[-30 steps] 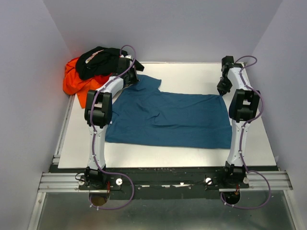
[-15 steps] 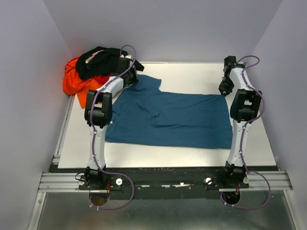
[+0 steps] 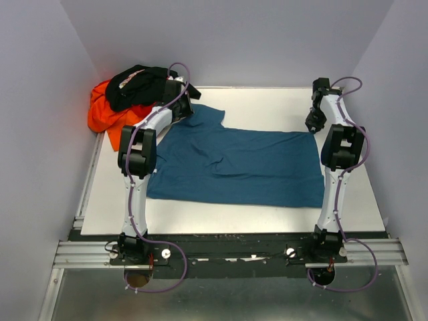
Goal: Fold and stack the t-shirts
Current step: Grap the side of the flattened tshirt furthest away from the robot with both arms
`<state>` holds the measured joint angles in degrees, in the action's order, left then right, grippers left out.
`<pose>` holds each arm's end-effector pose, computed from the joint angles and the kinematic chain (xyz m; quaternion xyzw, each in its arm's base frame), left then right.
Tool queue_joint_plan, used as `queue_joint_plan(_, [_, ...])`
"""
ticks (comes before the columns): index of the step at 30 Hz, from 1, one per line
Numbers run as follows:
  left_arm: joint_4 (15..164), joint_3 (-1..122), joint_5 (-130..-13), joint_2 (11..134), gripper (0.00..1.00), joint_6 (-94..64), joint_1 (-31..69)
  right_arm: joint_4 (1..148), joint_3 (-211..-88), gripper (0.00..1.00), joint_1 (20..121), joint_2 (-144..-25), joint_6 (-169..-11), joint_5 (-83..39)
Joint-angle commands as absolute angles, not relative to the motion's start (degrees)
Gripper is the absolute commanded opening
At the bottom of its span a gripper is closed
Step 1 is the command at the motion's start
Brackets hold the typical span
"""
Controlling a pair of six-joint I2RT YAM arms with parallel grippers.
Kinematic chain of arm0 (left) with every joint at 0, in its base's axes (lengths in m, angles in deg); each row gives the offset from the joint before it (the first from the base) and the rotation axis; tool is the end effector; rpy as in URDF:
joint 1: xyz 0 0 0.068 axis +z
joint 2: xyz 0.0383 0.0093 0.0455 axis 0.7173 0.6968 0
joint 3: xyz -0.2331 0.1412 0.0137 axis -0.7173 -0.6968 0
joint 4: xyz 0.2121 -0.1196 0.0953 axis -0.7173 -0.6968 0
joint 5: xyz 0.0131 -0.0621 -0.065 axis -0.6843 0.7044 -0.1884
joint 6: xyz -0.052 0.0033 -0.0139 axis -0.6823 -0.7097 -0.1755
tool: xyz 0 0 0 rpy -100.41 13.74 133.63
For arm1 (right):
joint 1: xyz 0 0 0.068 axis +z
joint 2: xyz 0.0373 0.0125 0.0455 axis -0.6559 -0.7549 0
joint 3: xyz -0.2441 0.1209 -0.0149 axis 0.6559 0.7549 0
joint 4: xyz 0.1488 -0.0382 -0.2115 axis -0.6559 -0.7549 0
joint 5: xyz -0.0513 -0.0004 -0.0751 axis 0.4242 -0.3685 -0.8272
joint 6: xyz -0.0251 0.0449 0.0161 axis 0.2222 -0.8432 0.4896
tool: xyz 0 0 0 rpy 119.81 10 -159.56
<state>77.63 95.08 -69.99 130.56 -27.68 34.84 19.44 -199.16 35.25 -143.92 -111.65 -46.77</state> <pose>0.5235 -0.1077 0.1813 -0.0693 0.8898 -0.2086 0.3999 0.5075 -0.0618 0.1709 0.3115 0.9244 -0.1140 0.1884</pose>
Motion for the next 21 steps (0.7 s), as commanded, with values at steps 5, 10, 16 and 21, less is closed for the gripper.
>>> queue_joint_plan(5, [79.8, 95.3, -70.1, 127.4, 0.0, -25.8, 34.9, 19.8, -197.8, 0.01, 34.7, -138.9, -111.5, -50.7])
queue_joint_plan(10, [80.5, 94.2, -70.4, 126.0, 0.0, -25.1, 34.9, 20.1, -196.8, 0.01, 34.7, -137.8, -111.5, -48.8])
queue_joint_plan(16, [82.1, 91.2, -70.5, 123.5, 0.0, -24.2, 34.8, 20.2, -193.8, 0.01, 34.7, -135.4, -111.4, -47.2])
queue_joint_plan(21, [84.0, 86.7, -71.2, 120.1, 0.0, -23.0, 34.2, 20.4, -190.1, 0.01, 34.7, -132.8, -111.8, -46.0])
